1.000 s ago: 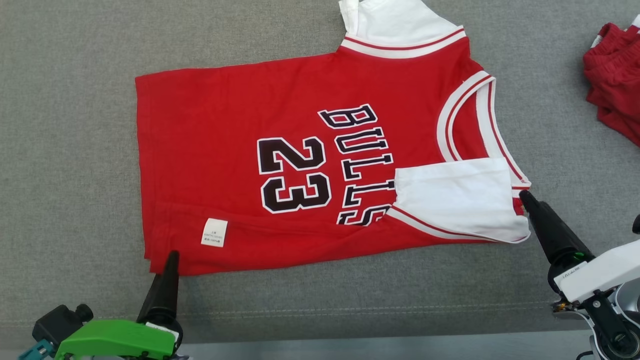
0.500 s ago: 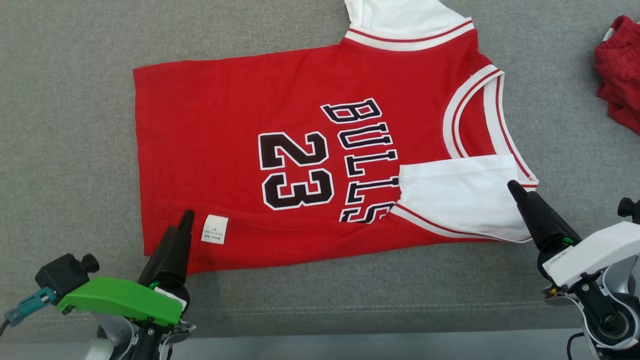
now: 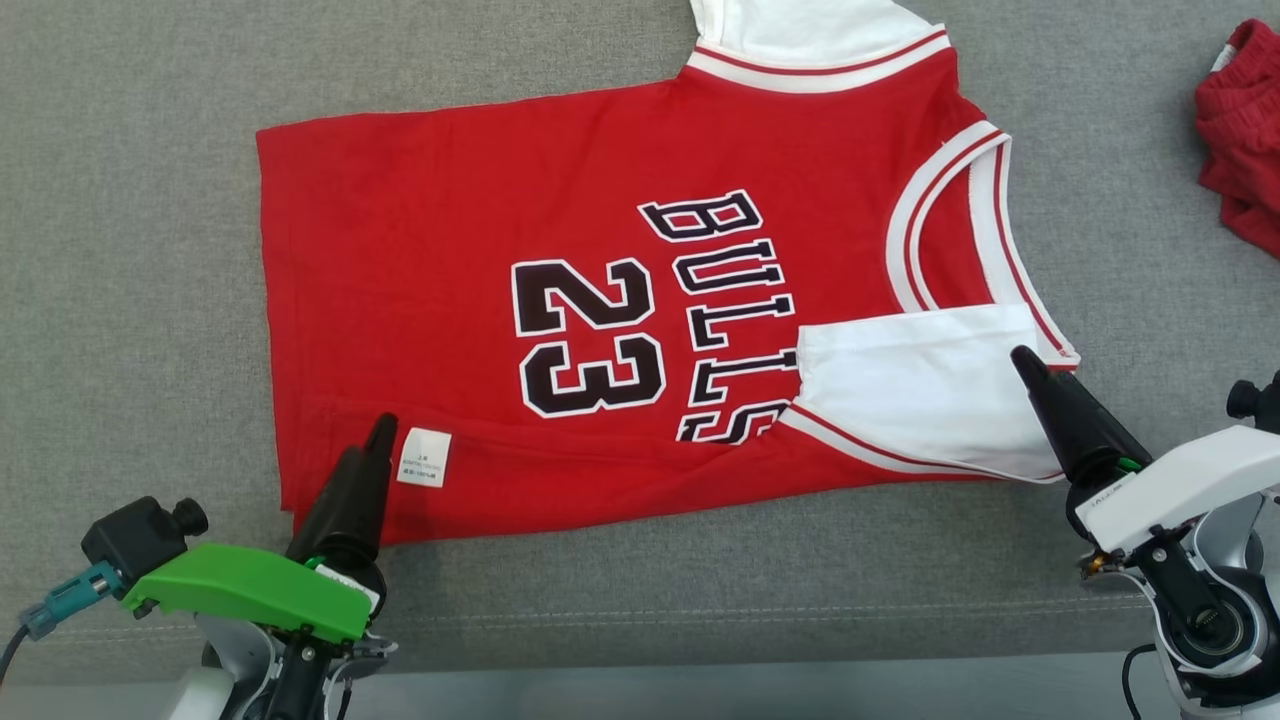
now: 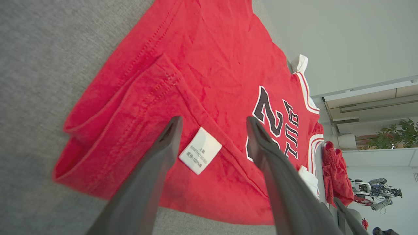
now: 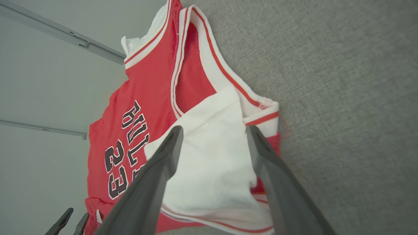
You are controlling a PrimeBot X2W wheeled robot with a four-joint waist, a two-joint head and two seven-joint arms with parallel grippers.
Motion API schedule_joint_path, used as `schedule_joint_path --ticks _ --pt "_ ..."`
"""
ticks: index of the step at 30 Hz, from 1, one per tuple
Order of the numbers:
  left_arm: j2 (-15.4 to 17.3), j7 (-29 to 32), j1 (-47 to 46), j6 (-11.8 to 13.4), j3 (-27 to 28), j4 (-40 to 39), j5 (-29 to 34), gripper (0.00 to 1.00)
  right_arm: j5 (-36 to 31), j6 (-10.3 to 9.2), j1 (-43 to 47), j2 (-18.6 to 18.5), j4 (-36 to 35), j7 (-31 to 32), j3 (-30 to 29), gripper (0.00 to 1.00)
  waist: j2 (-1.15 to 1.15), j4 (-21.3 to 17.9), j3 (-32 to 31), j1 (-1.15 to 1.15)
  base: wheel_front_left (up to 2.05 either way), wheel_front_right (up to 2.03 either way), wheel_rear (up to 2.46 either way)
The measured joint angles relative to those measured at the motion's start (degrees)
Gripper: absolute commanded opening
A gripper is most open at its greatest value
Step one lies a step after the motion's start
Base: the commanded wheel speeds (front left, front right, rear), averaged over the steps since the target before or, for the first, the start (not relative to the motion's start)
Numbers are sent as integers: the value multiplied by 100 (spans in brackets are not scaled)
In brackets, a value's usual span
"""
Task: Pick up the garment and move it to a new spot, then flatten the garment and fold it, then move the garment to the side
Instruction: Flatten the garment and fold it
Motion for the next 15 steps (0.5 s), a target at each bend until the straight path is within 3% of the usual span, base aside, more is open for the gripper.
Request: schedule_joint_path --ticks 13,14,15 --pt "-57 105 -80 0 2 97 1 100 -107 0 -190 88 264 109 -11 100 0 13 53 0 0 0 0" --pt "-57 105 -83 0 3 104 1 100 -109 0 -208 94 275 110 1 98 0 16 56 0 0 0 0" --pt "-58 105 -85 0 4 112 1 100 -109 0 -237 100 281 111 14 83 0 18 58 0 0 0 0"
